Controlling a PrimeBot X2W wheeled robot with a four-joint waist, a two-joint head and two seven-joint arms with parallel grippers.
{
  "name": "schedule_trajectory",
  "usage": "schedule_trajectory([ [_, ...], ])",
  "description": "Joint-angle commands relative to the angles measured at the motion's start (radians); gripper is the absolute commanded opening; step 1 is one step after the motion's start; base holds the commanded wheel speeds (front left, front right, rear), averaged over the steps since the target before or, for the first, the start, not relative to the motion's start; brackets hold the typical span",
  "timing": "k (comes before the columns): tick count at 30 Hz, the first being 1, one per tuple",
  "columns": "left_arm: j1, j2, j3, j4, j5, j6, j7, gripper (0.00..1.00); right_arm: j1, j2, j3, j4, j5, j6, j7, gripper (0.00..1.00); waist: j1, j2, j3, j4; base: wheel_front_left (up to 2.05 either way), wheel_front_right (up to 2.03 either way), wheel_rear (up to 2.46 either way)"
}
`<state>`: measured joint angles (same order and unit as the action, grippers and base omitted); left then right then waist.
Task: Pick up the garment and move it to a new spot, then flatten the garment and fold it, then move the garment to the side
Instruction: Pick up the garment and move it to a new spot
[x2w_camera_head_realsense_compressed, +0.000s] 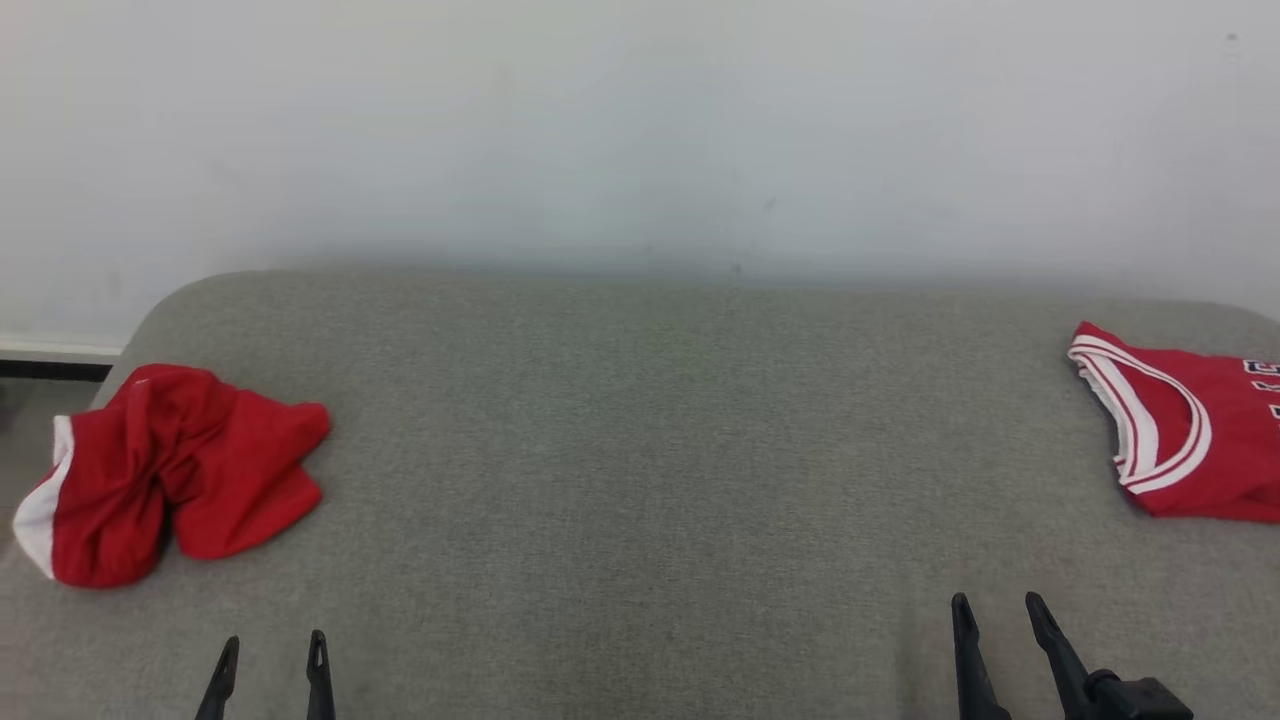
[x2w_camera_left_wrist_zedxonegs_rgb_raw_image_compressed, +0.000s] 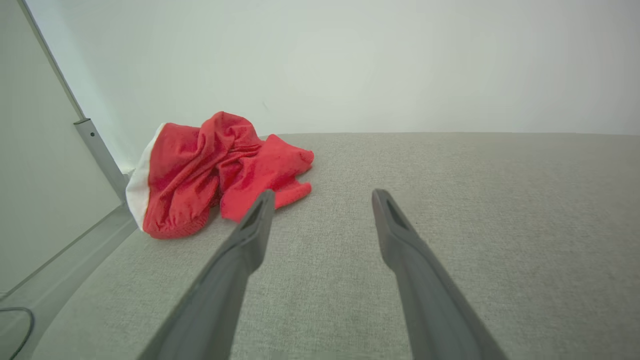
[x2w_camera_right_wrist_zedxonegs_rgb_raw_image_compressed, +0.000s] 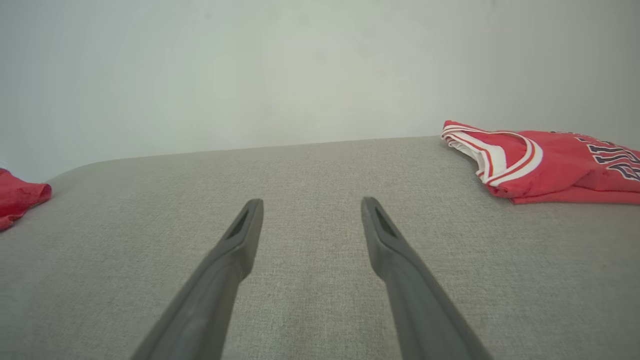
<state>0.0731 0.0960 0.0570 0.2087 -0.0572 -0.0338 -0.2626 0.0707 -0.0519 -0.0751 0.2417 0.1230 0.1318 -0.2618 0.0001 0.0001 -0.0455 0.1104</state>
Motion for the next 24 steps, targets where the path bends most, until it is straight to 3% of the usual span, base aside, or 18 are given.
schedule_trajectory([
  [1,0.01,0.007,0.004,0.003,-0.007,0.002,-0.003,1.0,0.012,0.003,0.0,-0.001,0.006,-0.003,-0.004,1.0,-0.0001,-0.0001,0.0,0.051,0.0,0.0,0.0],
  [14,0.027,0.021,0.022,0.01,-0.023,0.02,-0.003,1.0,0.026,0.003,-0.013,0.014,0.009,-0.003,-0.004,1.0,-0.0001,-0.0001,-0.004,0.272,0.0,0.0,0.0],
  [24,0.043,0.025,0.036,-0.003,-0.034,0.04,-0.003,1.0,0.024,0.003,0.001,0.02,0.009,-0.003,-0.004,1.0,-0.0001,-0.0001,-0.005,0.375,0.0,0.0,0.0],
])
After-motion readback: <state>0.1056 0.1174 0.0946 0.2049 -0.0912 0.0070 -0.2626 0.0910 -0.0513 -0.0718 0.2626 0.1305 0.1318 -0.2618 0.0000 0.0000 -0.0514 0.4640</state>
